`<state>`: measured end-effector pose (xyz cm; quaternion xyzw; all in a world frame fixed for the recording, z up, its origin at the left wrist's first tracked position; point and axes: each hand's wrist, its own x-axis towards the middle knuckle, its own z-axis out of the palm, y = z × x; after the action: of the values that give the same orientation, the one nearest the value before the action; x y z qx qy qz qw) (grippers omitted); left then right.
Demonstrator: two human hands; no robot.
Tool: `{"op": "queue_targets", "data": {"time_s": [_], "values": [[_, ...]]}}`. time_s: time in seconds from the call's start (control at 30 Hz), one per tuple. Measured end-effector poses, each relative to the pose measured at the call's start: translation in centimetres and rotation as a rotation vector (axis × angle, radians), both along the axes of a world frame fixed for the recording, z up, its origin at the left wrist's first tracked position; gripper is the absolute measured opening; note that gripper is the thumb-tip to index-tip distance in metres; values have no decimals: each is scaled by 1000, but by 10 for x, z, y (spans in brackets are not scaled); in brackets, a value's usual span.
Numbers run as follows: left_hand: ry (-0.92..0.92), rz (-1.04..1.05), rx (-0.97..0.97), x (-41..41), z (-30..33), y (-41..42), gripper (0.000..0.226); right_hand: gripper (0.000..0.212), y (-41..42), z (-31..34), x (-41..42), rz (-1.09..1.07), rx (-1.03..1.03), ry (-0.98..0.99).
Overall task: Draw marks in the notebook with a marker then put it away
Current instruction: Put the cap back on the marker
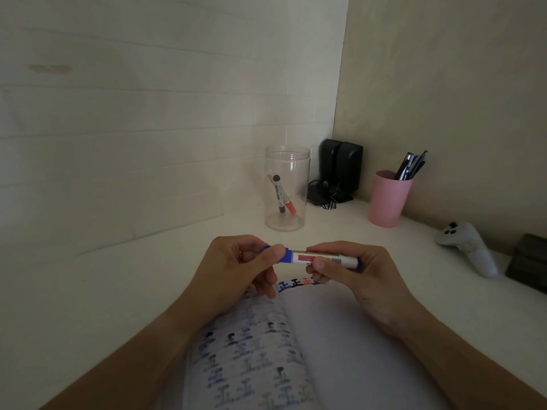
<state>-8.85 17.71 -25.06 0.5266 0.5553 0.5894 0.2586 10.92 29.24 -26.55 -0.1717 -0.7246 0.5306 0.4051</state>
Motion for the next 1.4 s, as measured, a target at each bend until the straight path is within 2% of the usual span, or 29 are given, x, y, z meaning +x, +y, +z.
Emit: {"op": "queue_targets", "data": {"time_s": [0.13, 0.23, 0.37, 0.5, 0.67, 0.8, 0.9, 0.97, 1.1, 1.23, 1.4], "values": [[17, -23, -32, 3, -2, -1, 29, 27, -2, 1, 0, -11, 7, 3], [46, -29, -22, 0, -1, -1, 25, 26, -5, 0, -1, -5, 5, 4], [284, 25, 73, -8, -2, 1, 8, 34, -6, 3, -7, -61, -51, 55], [538, 90, 124, -13, -8, -1, 19, 26, 5, 1, -4, -170, -268, 183], [777, 221, 4, -22, -13, 1, 33, 27, 2, 0, -5, -245, -342, 184], [832, 414, -39, -29, -16, 1, 54, 27, -6, 31, -5, -504, -68, 221], [861, 494, -22, -32, -17, 1, 54, 25, -6, 74, -20, -627, 93, 279], [875, 516, -8, -34, -19, 2, 53, 26, 2, 101, -38, -706, 200, 236], [893, 560, 13, -38, -19, 3, 51, 24, 32, 138, -80, -798, 410, 56], [925, 601, -5, -41, -21, 4, 51, 25, 64, 142, -120, -845, 668, -214], [943, 636, -43, -40, -21, 4, 51, 29, 78, 141, -146, -826, 795, -582]]}}
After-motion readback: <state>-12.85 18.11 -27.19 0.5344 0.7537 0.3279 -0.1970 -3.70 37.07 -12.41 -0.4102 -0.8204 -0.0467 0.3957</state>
